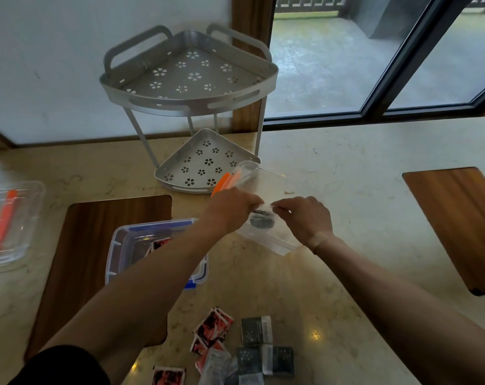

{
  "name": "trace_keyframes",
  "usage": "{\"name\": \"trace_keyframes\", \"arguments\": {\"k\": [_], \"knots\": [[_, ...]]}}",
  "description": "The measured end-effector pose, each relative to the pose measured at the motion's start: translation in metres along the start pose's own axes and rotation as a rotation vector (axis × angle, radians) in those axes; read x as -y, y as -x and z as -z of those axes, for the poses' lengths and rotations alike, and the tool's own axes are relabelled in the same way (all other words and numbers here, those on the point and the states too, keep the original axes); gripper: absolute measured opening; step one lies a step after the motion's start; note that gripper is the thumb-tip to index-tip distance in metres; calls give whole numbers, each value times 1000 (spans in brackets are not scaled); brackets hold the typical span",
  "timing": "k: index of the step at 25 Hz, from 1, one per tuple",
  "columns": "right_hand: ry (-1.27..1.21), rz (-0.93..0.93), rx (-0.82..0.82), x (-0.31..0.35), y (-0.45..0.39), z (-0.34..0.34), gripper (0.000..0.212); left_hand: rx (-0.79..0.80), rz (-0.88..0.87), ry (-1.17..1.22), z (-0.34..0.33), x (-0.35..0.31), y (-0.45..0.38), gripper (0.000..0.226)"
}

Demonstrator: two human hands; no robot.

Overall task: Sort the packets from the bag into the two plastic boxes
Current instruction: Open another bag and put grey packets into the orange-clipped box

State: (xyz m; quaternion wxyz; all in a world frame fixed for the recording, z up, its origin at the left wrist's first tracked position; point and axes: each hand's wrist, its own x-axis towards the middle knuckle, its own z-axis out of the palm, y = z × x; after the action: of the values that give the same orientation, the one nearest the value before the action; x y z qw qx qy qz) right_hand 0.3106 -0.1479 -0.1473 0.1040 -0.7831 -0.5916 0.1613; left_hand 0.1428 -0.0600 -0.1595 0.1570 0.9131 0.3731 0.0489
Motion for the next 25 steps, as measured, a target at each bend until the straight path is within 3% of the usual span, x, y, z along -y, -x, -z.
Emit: {"name": "trace_keyframes", "arguments": {"k": [15, 25], "knots": [[-105, 101, -185, 13, 10, 29, 23, -204, -5, -4, 48, -21, 23, 28], [-205, 246, -287, -28, 68, 73, 19, -424, -80, -26, 52, -92, 51, 19]]}}
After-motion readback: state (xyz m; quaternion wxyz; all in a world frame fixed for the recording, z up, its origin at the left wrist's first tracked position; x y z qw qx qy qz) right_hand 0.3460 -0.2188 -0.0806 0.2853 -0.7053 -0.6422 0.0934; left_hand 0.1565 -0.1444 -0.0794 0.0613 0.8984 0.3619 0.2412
